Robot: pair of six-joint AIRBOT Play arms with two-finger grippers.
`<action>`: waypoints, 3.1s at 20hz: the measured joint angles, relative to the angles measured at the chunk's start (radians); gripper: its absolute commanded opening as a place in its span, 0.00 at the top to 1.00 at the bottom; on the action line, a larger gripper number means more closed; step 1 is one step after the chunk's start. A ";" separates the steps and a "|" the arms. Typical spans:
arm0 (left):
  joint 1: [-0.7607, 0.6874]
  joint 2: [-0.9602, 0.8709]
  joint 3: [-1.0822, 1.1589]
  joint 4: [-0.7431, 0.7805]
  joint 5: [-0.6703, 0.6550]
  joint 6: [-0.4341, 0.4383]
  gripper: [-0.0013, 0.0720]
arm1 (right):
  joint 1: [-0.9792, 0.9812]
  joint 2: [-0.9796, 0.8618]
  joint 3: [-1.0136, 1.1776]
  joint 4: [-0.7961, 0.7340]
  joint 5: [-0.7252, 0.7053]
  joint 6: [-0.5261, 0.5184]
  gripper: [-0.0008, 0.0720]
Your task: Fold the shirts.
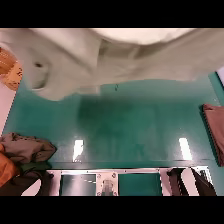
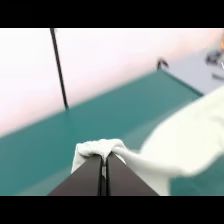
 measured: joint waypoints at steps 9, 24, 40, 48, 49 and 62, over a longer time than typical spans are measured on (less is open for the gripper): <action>0.000 -0.025 -0.146 0.245 0.109 -0.056 0.95 | 0.006 0.012 -0.101 -0.150 -0.045 -0.023 0.97; 0.017 -0.853 -0.285 -0.057 0.237 0.015 0.02 | 0.343 -0.887 -0.308 -0.310 -0.188 -0.196 0.60; 0.322 -0.548 -0.813 -0.048 -0.220 0.092 0.29 | -0.142 -0.587 -0.655 -0.748 0.266 -0.102 0.58; 0.385 -0.556 -1.187 -0.235 0.010 0.230 0.40 | -0.180 -0.563 -0.829 -0.830 0.257 -0.093 0.48; 0.387 -0.579 -1.198 -0.263 0.017 0.247 0.42 | -0.180 -0.563 -0.843 -0.831 0.251 -0.093 0.45; 0.391 -0.691 -1.228 -0.432 0.047 0.389 0.95 | -0.093 -0.571 -0.976 -0.805 0.201 -0.099 0.35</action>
